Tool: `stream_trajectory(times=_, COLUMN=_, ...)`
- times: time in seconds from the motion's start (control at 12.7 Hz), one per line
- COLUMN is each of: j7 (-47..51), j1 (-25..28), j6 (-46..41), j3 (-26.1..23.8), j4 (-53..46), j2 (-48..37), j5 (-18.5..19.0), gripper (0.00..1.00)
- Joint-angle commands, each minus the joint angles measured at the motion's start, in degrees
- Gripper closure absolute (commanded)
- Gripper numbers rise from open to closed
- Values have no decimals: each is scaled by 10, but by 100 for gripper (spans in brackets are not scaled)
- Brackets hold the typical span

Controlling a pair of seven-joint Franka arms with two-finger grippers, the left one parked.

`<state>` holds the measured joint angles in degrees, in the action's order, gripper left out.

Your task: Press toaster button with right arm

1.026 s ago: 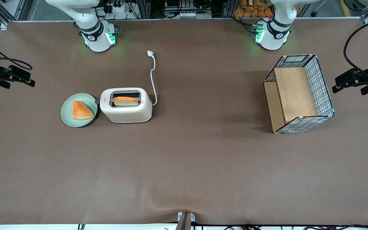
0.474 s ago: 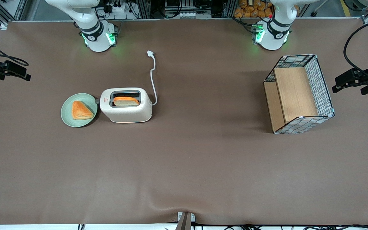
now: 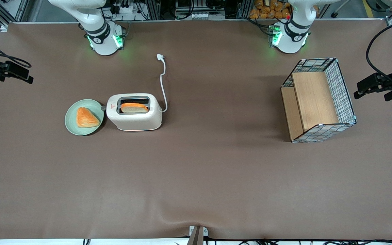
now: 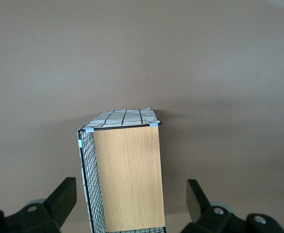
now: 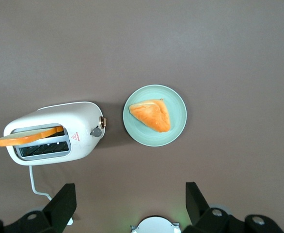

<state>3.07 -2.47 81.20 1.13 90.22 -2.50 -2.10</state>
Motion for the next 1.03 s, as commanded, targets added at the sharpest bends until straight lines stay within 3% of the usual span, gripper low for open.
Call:
stream_trajectory(times=0.0, j7=5, j1=-3, j6=-15, j3=-5, j4=-22, j2=4, j5=13, gripper=0)
stream_trajectory(times=0.95, j7=9, j1=-1, j6=-32, j3=-5, j4=-22, j2=6, j5=15, gripper=0)
